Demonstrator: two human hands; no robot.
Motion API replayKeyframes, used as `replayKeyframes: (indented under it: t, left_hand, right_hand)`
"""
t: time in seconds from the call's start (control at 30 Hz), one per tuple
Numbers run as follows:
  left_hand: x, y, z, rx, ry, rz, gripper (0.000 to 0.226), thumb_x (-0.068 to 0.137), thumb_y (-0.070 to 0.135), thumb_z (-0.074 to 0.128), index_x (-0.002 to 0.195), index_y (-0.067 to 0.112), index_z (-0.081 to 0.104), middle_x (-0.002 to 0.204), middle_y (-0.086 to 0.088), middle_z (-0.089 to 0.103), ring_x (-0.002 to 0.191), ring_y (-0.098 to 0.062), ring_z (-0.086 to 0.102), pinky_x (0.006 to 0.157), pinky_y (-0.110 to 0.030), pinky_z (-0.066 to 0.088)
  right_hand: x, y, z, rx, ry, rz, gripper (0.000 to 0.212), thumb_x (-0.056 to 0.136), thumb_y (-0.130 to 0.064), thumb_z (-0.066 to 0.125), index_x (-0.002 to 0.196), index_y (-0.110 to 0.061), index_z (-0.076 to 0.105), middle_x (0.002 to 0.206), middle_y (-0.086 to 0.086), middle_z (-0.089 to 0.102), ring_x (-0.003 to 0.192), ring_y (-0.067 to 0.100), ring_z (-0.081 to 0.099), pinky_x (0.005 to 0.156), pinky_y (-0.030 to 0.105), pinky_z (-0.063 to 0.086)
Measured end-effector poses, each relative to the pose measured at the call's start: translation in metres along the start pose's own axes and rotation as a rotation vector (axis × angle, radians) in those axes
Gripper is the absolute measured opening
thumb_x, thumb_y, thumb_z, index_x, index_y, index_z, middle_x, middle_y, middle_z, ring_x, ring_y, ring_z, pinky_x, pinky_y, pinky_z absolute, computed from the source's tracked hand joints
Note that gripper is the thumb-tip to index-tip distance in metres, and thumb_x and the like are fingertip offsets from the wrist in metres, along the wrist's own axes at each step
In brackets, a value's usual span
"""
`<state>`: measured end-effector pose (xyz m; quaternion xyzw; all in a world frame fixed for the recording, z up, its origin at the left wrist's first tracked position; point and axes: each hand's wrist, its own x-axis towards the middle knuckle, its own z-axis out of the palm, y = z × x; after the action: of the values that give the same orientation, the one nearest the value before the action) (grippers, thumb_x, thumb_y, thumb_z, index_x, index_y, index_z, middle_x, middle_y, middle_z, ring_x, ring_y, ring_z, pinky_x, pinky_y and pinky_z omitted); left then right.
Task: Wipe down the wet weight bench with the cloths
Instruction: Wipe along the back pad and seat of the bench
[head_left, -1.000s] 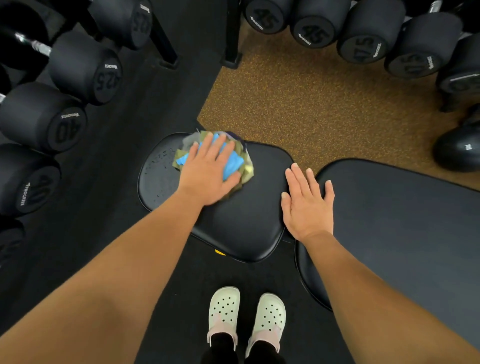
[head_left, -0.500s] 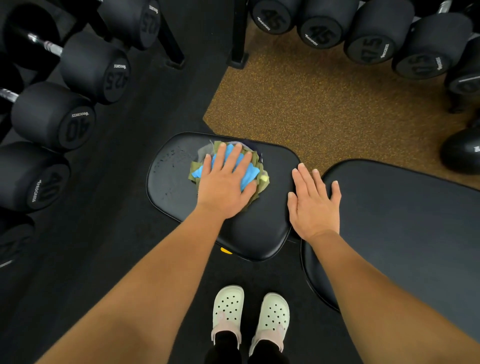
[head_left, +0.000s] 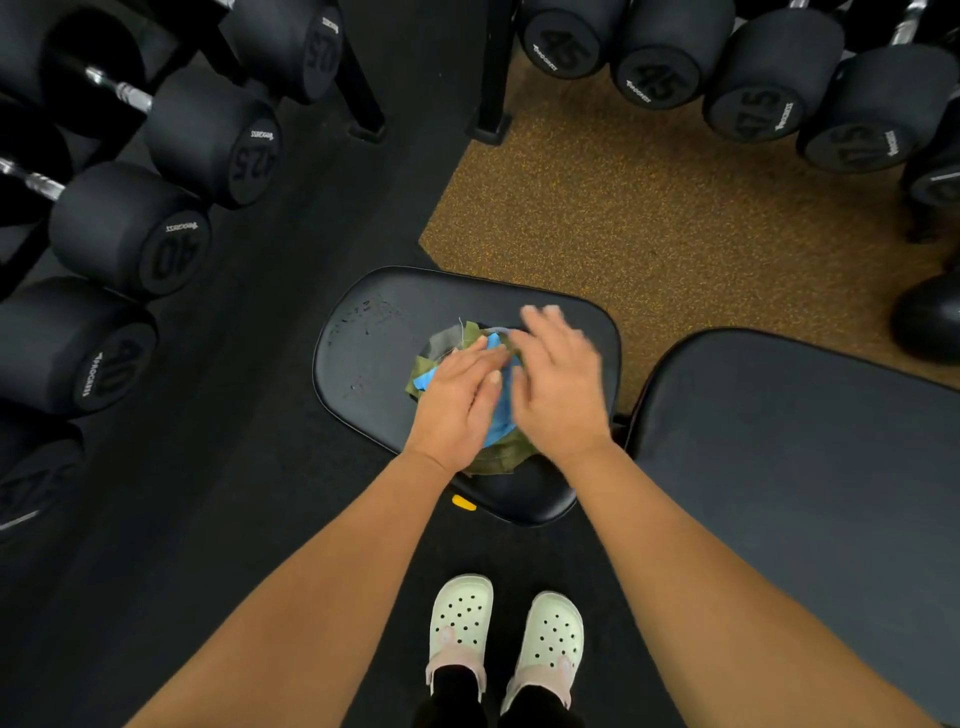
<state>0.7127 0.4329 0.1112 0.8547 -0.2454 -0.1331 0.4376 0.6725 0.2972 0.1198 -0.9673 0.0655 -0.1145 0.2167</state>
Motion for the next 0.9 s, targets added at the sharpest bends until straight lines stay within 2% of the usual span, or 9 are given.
replayKeyframes:
  t: [0.1, 0.2, 0.27, 0.33, 0.4, 0.53, 0.7, 0.77, 0.9]
  left_hand:
    - [-0.012, -0.007, -0.015, -0.024, -0.013, 0.015, 0.038, 0.093, 0.006, 0.044, 0.129, 0.004, 0.054, 0.125, -0.007, 0.058, 0.112, -0.016, 0.055, 0.099, -0.028, 0.045]
    - [-0.032, -0.024, -0.025, 0.161, 0.027, 0.046, 0.045, 0.089, 0.006, 0.043, 0.134, 0.003, 0.049, 0.131, -0.008, 0.052, 0.108, -0.022, 0.058, 0.091, -0.036, 0.052]
    - [-0.042, -0.037, -0.029, 0.262, 0.1, 0.068, 0.045, 0.091, 0.011, 0.041, 0.134, 0.001, 0.05, 0.137, -0.012, 0.05, 0.122, -0.022, 0.051, 0.102, -0.035, 0.046]
    - [-0.046, -0.046, -0.036, 0.372, 0.181, -0.005, 0.045, 0.096, 0.019, 0.038, 0.134, -0.001, 0.049, 0.14, -0.016, 0.049, 0.134, -0.025, 0.041, 0.111, -0.039, 0.037]
    - [-0.048, -0.052, -0.041, 0.521, 0.192, -0.112, 0.051, 0.098, 0.028, 0.033, 0.138, -0.002, 0.044, 0.146, -0.018, 0.042, 0.14, -0.031, 0.033, 0.115, -0.044, 0.029]
    - [-0.049, -0.063, -0.043, 0.607, 0.174, -0.336, 0.063, 0.099, 0.04, 0.016, 0.15, 0.004, 0.025, 0.16, -0.012, 0.018, 0.149, -0.026, 0.009, 0.119, -0.049, 0.01]
    - [-0.056, -0.069, -0.045, 0.528, 0.169, -0.337, 0.065, 0.099, 0.042, 0.011, 0.153, 0.005, 0.014, 0.162, -0.007, 0.0, 0.148, -0.02, -0.009, 0.119, -0.046, 0.001]
    - [-0.057, -0.069, -0.047, 0.491, 0.168, -0.326, 0.066, 0.099, 0.043, 0.011, 0.153, 0.005, 0.011, 0.162, -0.007, -0.002, 0.148, -0.02, -0.012, 0.119, -0.046, 0.001]
    - [-0.056, -0.071, -0.048, 0.49, 0.149, -0.328, 0.065, 0.099, 0.043, 0.013, 0.153, 0.005, 0.011, 0.162, -0.01, 0.001, 0.148, -0.022, -0.011, 0.12, -0.046, 0.006]
  right_hand:
    - [0.011, -0.034, 0.017, 0.32, -0.229, -0.103, 0.055, 0.083, 0.009, 0.046, 0.138, 0.001, 0.046, 0.147, 0.02, 0.042, 0.138, 0.036, 0.036, 0.114, 0.045, 0.031]
    - [0.004, -0.04, 0.031, 0.31, -0.438, -0.128, 0.063, 0.089, 0.005, 0.049, 0.148, -0.002, 0.029, 0.154, 0.017, 0.032, 0.144, 0.03, 0.027, 0.118, 0.044, 0.026]
    - [0.0, -0.034, 0.037, 0.174, -0.431, -0.218, 0.058, 0.094, -0.013, 0.045, 0.149, -0.003, 0.028, 0.153, 0.016, 0.034, 0.144, 0.029, 0.028, 0.118, 0.043, 0.024]
    - [0.005, -0.03, 0.037, 0.014, -0.434, -0.265, 0.06, 0.097, -0.035, 0.03, 0.15, -0.007, 0.027, 0.156, 0.01, 0.03, 0.146, 0.025, 0.023, 0.119, 0.039, 0.018]
    - [0.012, -0.028, 0.04, -0.107, -0.457, -0.255, 0.065, 0.096, -0.046, 0.018, 0.151, -0.012, 0.026, 0.159, 0.005, 0.022, 0.148, 0.021, 0.014, 0.12, 0.039, 0.014]
    - [0.011, -0.049, 0.043, -0.178, -0.452, -0.142, 0.06, 0.098, -0.043, 0.012, 0.152, -0.019, 0.023, 0.161, 0.006, 0.018, 0.149, 0.027, 0.01, 0.12, 0.045, 0.015]
    - [-0.001, -0.033, 0.041, -0.243, -0.471, -0.417, 0.054, 0.098, -0.048, 0.028, 0.145, -0.024, 0.042, 0.157, 0.004, 0.03, 0.146, 0.028, 0.023, 0.116, 0.048, 0.021]
    - [0.01, -0.026, 0.041, -0.249, -0.435, -0.364, 0.056, 0.098, -0.046, 0.026, 0.144, -0.019, 0.044, 0.156, 0.006, 0.032, 0.145, 0.029, 0.025, 0.116, 0.05, 0.024]
    - [0.027, -0.049, 0.051, -0.275, -0.409, -0.049, 0.062, 0.098, -0.042, 0.013, 0.148, -0.013, 0.035, 0.159, 0.008, 0.023, 0.147, 0.03, 0.015, 0.118, 0.051, 0.017]
